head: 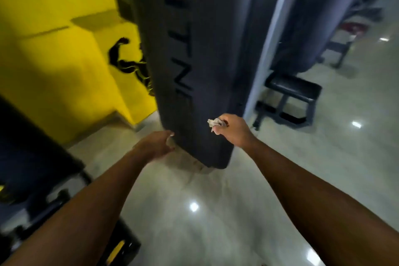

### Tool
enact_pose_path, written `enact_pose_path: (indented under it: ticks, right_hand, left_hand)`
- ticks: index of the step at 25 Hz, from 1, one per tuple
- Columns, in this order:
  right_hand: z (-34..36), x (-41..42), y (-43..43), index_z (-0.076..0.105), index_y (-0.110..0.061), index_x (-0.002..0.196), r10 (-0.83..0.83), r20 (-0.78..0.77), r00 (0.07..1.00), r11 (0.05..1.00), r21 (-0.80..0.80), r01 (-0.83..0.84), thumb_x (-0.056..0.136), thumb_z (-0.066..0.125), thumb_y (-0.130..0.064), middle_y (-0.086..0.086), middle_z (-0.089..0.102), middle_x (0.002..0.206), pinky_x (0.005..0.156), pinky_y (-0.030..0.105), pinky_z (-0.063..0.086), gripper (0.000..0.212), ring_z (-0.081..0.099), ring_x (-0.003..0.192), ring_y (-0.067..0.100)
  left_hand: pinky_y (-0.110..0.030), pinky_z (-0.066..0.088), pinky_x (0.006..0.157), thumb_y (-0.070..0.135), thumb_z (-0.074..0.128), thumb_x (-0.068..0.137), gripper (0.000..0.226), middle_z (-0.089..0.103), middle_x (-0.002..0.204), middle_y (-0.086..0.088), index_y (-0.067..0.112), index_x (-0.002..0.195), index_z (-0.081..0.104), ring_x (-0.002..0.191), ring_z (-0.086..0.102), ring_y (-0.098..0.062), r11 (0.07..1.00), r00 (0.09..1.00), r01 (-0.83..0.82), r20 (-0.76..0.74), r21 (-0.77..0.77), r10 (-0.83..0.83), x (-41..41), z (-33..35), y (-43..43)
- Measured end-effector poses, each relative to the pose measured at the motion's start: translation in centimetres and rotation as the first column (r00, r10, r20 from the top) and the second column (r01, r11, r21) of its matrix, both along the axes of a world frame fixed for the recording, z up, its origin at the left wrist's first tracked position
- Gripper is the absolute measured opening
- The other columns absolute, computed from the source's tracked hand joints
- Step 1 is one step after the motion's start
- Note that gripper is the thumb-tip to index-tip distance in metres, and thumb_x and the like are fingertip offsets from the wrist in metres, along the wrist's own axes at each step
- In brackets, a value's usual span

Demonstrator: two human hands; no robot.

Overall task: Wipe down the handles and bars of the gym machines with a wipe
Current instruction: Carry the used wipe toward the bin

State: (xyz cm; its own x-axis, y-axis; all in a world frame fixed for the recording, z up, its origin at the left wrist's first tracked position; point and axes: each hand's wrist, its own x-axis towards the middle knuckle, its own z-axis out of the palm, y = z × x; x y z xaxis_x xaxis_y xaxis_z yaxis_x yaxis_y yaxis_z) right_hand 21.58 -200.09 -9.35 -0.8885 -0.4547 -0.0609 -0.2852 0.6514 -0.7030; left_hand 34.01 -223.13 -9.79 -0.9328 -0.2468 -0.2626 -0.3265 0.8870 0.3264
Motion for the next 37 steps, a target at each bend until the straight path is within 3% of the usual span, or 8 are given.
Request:
enact_pose_path:
  ticks: [4, 10, 12, 16, 20, 24, 28, 37]
  right_hand:
    - [0.7, -3.9, 17.2, 0.053, -0.019, 0.070, -0.275, -0.029, 0.961, 0.961, -0.054, 0.273, 0.086, 0.070, -0.034, 0.001, 0.058, 0.076, 0.058, 0.029, 0.035, 0.028, 0.053, 0.074, 0.020]
    - [0.2, -7.2, 40.6, 0.058, -0.023, 0.096, -0.562, 0.041, 0.826, 0.809, -0.184, 0.559, 0.081, 0.070, -0.040, 0.001, 0.070, 0.095, 0.077, 0.035, 0.055, 0.026, 0.066, 0.087, 0.020]
    - [0.6, -8.9, 47.7, 0.060, -0.026, 0.094, -0.597, 0.031, 0.802, 0.793, -0.132, 0.595, 0.080, 0.071, -0.037, -0.001, 0.071, 0.097, 0.079, 0.035, 0.054, 0.021, 0.066, 0.090, 0.021]
    - [1.0, -13.9, 59.5, 0.062, -0.028, 0.080, -0.689, -0.002, 0.725, 0.722, -0.082, 0.687, 0.072, 0.073, -0.040, -0.004, 0.073, 0.097, 0.082, 0.037, 0.054, 0.018, 0.068, 0.093, 0.018]
    - [1.7, -20.7, 68.4, 0.068, -0.012, 0.089, -0.795, 0.031, 0.605, 0.589, -0.196, 0.784, 0.082, 0.076, -0.024, -0.004, 0.070, 0.093, 0.069, 0.018, 0.047, 0.017, 0.064, 0.087, 0.013]
    - [3.2, -30.8, 77.1, 0.069, -0.012, 0.093, -0.831, -0.024, 0.556, 0.552, -0.171, 0.816, 0.084, 0.074, -0.030, 0.000, 0.069, 0.093, 0.070, 0.024, 0.044, 0.021, 0.064, 0.087, 0.016]
    - [7.0, -40.6, 85.9, 0.067, -0.020, 0.087, -0.865, -0.066, 0.497, 0.501, -0.174, 0.848, 0.085, 0.073, -0.031, -0.007, 0.064, 0.082, 0.055, 0.007, 0.037, 0.013, 0.058, 0.073, 0.007]
    - [5.8, -60.7, 110.1, 0.070, -0.018, 0.090, -0.912, -0.082, 0.402, 0.410, -0.149, 0.900, 0.088, 0.068, -0.038, 0.002, 0.069, 0.089, 0.071, 0.030, 0.048, 0.020, 0.063, 0.083, 0.020]
  left_hand:
    - [-0.034, 0.044, 0.102, 0.036, 0.065, 0.088, 0.057, 0.058, 0.135, -0.007, 0.019, 0.140, 0.049, 0.121, 0.057, -0.022, 0.960, 0.960, 0.281, 0.000, 0.009, -0.281, -9.4, 1.4, 14.1]
    - [-0.028, 0.034, 0.105, 0.039, 0.060, 0.093, 0.061, 0.044, 0.149, -0.003, 0.018, 0.147, 0.039, 0.129, 0.048, -0.020, 0.795, 0.794, 0.604, -0.039, -0.057, -0.606, -20.9, 2.5, 38.4]
    - [-0.031, 0.029, 0.110, 0.043, 0.058, 0.093, 0.061, 0.041, 0.150, 0.005, 0.023, 0.147, 0.039, 0.137, 0.040, -0.017, 0.772, 0.768, 0.631, -0.080, -0.081, -0.636, -24.5, 3.8, 45.8]
    - [-0.031, 0.041, 0.102, 0.043, 0.061, 0.089, 0.056, 0.055, 0.138, 0.001, 0.025, 0.140, 0.048, 0.125, 0.051, -0.017, 0.680, 0.675, 0.733, -0.090, -0.037, -0.732, -32.8, 5.0, 57.7]
    - [-0.031, 0.046, 0.088, 0.051, 0.059, 0.089, 0.057, 0.059, 0.134, -0.001, 0.026, 0.140, 0.048, 0.114, 0.059, -0.020, 0.619, 0.615, 0.785, -0.092, -0.017, -0.783, -42.7, 4.9, 67.1]
    - [-0.037, 0.042, 0.103, 0.054, 0.060, 0.087, 0.062, 0.052, 0.142, 0.000, 0.028, 0.141, 0.045, 0.126, 0.052, -0.019, 0.563, 0.560, 0.826, -0.074, -0.018, -0.825, -55.4, 4.9, 76.0]
    - [-0.035, 0.039, 0.106, 0.049, 0.061, 0.089, 0.059, 0.052, 0.142, 0.002, 0.025, 0.140, 0.047, 0.127, 0.050, -0.016, 0.502, 0.498, 0.865, -0.096, -0.013, -0.862, -68.2, 8.1, 85.1]
    - [-0.034, 0.042, 0.103, 0.053, 0.063, 0.086, 0.057, 0.061, 0.130, 0.003, 0.027, 0.135, 0.052, 0.120, 0.055, -0.016, 0.411, 0.402, 0.911, -0.141, -0.039, -0.905, -92.8, 7.2, 110.3]
